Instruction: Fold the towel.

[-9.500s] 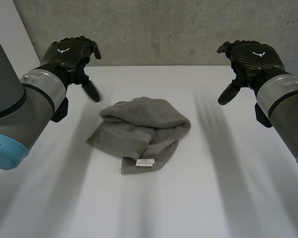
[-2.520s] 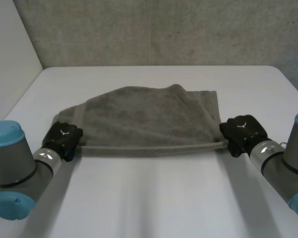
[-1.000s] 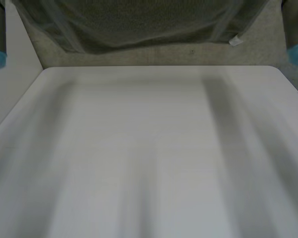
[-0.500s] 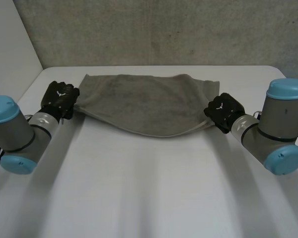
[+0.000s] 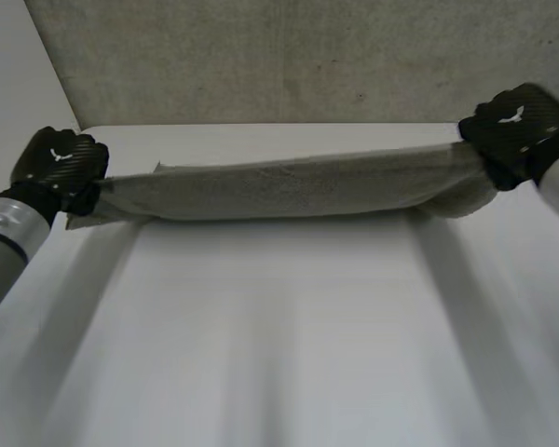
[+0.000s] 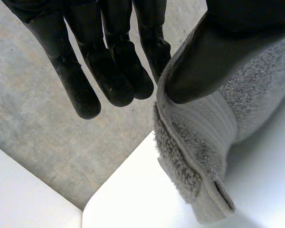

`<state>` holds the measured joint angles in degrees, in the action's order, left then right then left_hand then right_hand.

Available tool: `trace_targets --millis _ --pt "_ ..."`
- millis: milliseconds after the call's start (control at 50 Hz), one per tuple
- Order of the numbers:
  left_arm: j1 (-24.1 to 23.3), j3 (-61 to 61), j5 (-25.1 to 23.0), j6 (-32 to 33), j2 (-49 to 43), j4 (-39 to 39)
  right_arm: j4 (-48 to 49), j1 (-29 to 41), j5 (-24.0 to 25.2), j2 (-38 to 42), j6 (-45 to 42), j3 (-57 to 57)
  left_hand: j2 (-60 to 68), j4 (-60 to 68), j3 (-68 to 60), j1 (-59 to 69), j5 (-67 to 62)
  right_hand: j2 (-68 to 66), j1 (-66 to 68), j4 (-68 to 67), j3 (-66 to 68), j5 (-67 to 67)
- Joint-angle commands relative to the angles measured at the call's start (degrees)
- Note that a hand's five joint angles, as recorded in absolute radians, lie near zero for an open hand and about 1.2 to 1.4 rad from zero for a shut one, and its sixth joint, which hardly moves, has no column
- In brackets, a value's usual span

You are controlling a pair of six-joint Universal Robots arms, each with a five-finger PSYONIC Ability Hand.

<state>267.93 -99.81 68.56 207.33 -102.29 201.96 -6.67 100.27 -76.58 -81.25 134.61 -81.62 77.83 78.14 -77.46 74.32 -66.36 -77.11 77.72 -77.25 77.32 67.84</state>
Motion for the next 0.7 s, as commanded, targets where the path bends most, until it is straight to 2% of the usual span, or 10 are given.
trace_targets --millis 20,160,200,280,320,380,420,460,560,700 --pt "2.34 -4.52 -3.52 -6.06 9.65 -2.18 -5.64 -5.08 1.87 -5.67 -0.67 1.73 2.17 1.86 -2.54 5.68 -3.64 -2.89 2.28 -2.75 2.68 2.16" --pt "3.13 -5.22 -7.47 -9.93 9.49 -1.57 -6.25 -6.75 5.83 -4.53 -0.58 2.87 2.17 1.86 -2.54 5.68 -3.64 -2.89 2.28 -2.75 2.68 2.16" --pt "2.86 -4.61 -7.48 -9.84 7.28 -1.13 -5.73 -6.23 5.92 1.67 -0.58 2.52 2.17 1.86 -2.54 5.68 -3.64 -2.89 2.28 -2.75 2.68 2.16" --pt "1.46 -1.44 -7.12 -9.49 -0.02 0.54 -5.72 -5.96 5.04 6.90 -0.49 3.23 2.17 1.86 -2.54 5.68 -3.64 -2.89 2.28 -2.75 2.68 2.16" --pt "0.15 2.93 -6.86 -9.49 -6.92 1.50 -5.55 -5.70 4.16 9.36 -0.49 3.93 2.17 1.86 -2.54 5.68 -3.64 -2.89 2.28 -2.75 2.68 2.16" --pt "-0.39 5.15 -6.77 -9.40 -10.03 1.77 -4.76 -4.64 1.08 14.11 -0.23 6.30 2.17 1.86 -2.54 5.68 -3.64 -2.89 2.28 -2.75 2.68 2.16" --pt "-1.52 10.92 -6.33 -9.31 -15.99 1.77 -2.75 -4.12 -1.98 19.09 -0.05 8.14 2.17 1.86 -2.54 5.68 -3.64 -2.89 2.28 -2.75 2.68 2.16" --pt "-2.14 13.73 -6.33 -9.40 -18.71 1.60 -2.73 -4.11 -1.99 19.12 -0.05 8.15 2.17 1.86 -2.54 5.68 -3.64 -2.89 2.28 -2.75 2.68 2.16" --pt "-3.29 22.29 -4.75 -9.31 -25.77 1.51 2.97 -3.33 -7.78 26.92 1.52 12.36 2.17 1.86 -2.54 5.68 -3.64 -2.89 2.28 -2.75 2.68 2.16" --pt "-5.75 35.71 -1.24 -9.23 -35.77 0.63 7.19 -1.83 -9.37 32.37 6.09 16.84 2.17 1.86 -2.54 5.68 -3.64 -2.89 2.28 -2.75 2.68 2.16"
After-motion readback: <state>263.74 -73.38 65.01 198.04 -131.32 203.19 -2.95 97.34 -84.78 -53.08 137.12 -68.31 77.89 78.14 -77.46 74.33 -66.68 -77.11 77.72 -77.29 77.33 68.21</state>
